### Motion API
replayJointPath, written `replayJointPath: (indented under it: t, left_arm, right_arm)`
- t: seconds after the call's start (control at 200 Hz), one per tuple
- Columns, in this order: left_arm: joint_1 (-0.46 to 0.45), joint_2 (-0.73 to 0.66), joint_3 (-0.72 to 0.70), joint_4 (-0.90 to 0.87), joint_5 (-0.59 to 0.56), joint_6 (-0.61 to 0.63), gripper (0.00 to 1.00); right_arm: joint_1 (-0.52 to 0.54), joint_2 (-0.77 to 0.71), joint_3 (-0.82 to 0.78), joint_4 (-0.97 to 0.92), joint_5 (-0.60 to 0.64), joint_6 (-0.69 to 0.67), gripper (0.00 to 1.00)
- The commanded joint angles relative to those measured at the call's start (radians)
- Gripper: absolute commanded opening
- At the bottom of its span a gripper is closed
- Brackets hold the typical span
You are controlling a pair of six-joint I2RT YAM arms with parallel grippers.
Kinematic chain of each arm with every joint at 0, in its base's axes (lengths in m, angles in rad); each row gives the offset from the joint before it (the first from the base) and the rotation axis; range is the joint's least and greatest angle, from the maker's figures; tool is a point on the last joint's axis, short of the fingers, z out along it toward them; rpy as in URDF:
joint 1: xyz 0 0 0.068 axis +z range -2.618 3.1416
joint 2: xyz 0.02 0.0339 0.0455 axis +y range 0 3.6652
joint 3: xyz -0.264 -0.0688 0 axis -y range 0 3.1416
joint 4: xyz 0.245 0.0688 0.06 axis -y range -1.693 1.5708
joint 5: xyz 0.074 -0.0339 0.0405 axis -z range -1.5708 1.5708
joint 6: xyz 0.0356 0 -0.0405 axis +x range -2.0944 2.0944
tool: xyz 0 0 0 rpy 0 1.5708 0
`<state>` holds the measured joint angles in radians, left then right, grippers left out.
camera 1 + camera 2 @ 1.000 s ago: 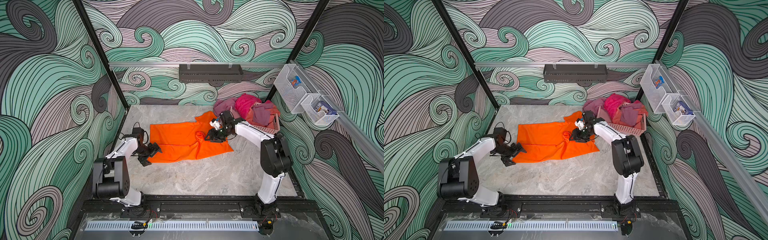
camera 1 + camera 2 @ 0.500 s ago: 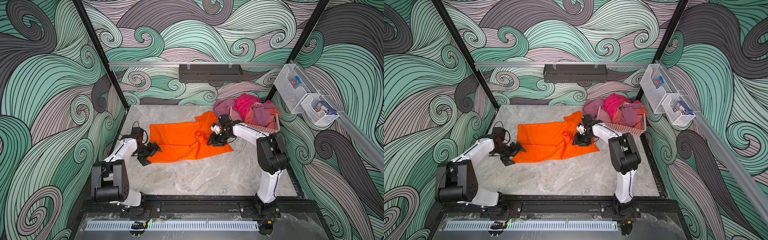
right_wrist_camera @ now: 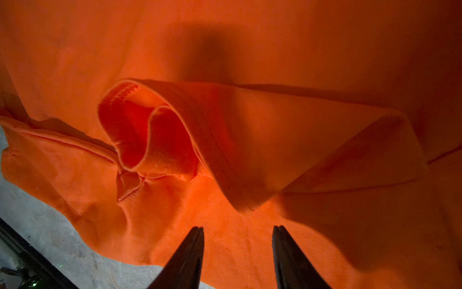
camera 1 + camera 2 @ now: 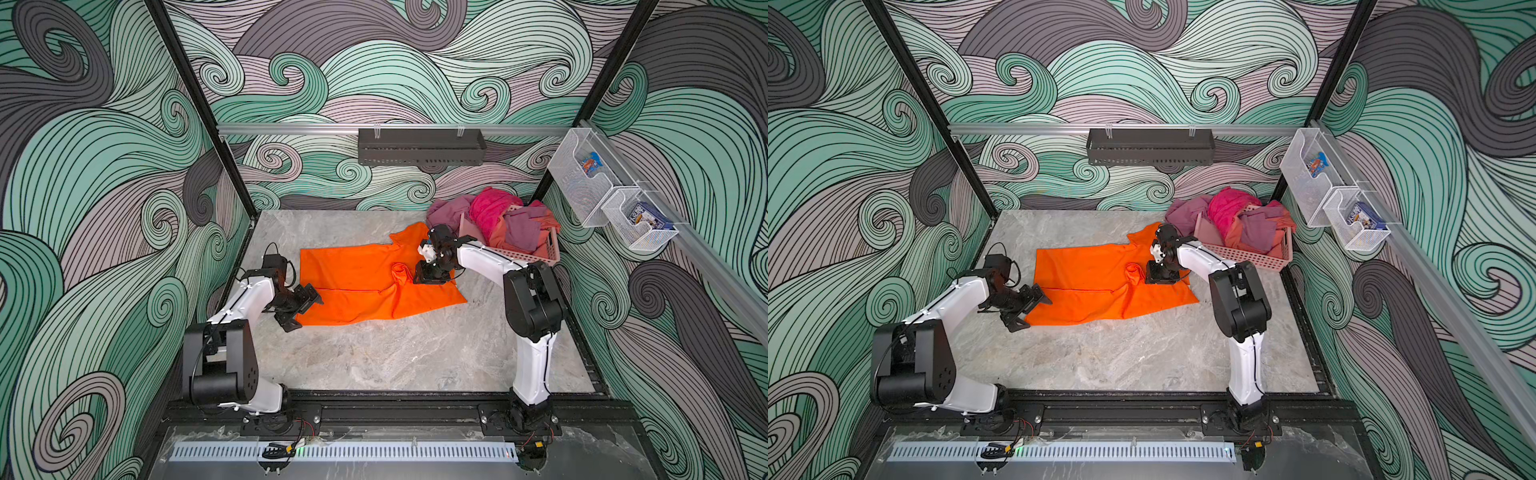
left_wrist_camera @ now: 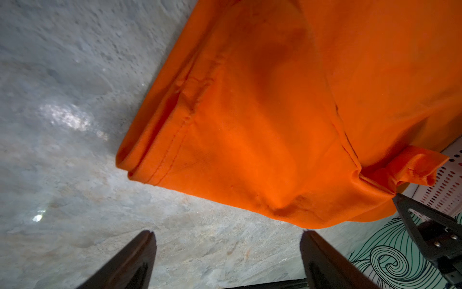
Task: Fold and stack t-shirts
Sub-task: Smooth out the T-shirt at the center of the board.
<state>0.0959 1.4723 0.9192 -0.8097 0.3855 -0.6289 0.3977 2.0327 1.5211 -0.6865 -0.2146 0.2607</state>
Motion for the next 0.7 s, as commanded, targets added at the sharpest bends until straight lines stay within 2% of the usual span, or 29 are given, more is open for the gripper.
replayJointPath:
  t: [0.0,0.235,0.695]
  left_arm:
    - [0.005,0.013,-0.002,-0.013,-0.011,0.009,0.94]
    - [0.006,0.002,-0.009,-0.015,-0.021,0.014,0.94]
    - [0.005,-0.007,-0.042,-0.005,-0.022,0.012,0.94]
  right_arm:
    - [0.019,0.026,0.074,-0.028,0.059,-0.055,0.49]
    - [0.048,0.061,0.1,-0.053,0.077,-0.067,0.47]
    - [0.061,0.052,0.082,-0.099,0.233,-0.156,0.41]
